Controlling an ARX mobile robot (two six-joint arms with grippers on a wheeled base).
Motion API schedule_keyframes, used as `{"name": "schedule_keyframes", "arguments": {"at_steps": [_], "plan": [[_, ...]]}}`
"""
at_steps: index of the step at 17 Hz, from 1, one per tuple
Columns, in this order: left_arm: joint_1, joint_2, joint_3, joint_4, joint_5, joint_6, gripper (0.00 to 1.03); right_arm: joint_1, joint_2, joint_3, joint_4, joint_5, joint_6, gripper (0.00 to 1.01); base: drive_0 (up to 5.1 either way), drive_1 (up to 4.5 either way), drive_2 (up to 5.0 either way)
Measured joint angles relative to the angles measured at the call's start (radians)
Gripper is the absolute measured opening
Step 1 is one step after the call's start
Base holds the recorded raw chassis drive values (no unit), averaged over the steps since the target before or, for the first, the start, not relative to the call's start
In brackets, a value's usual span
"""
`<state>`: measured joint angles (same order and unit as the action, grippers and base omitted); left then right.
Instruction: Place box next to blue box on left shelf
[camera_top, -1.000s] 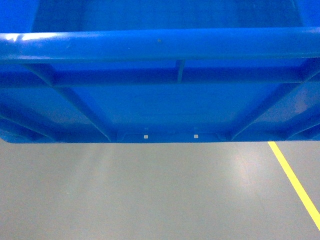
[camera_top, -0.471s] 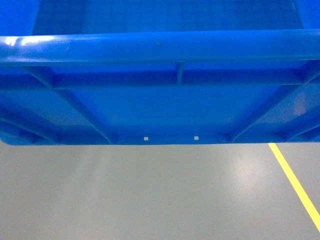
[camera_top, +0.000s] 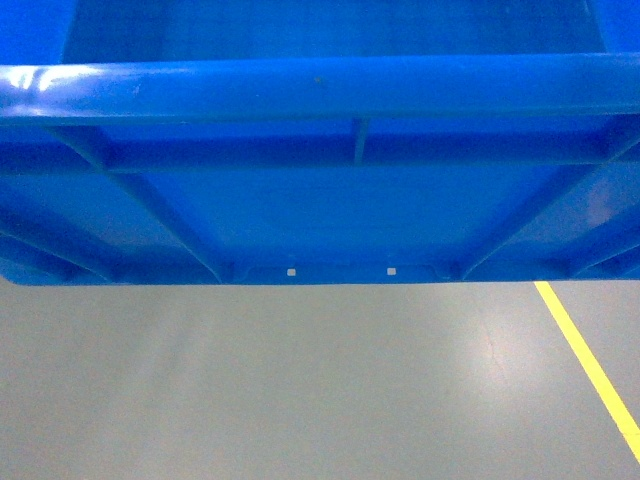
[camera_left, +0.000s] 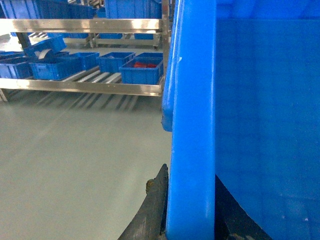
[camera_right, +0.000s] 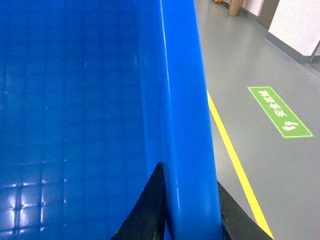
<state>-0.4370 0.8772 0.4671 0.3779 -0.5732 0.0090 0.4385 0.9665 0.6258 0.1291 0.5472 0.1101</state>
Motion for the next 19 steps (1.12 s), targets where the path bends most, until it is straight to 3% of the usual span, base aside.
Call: {"name": "schedule_keyframes", "arguments": {"at_steps": [19], "plan": [[0.000,0.000,0.000,-0.003,-0.001,0.001,0.11,0.000,0.000,0.000,-0.002,0.002,0.000,0.13,0.0,4.11,-4.0]]}}
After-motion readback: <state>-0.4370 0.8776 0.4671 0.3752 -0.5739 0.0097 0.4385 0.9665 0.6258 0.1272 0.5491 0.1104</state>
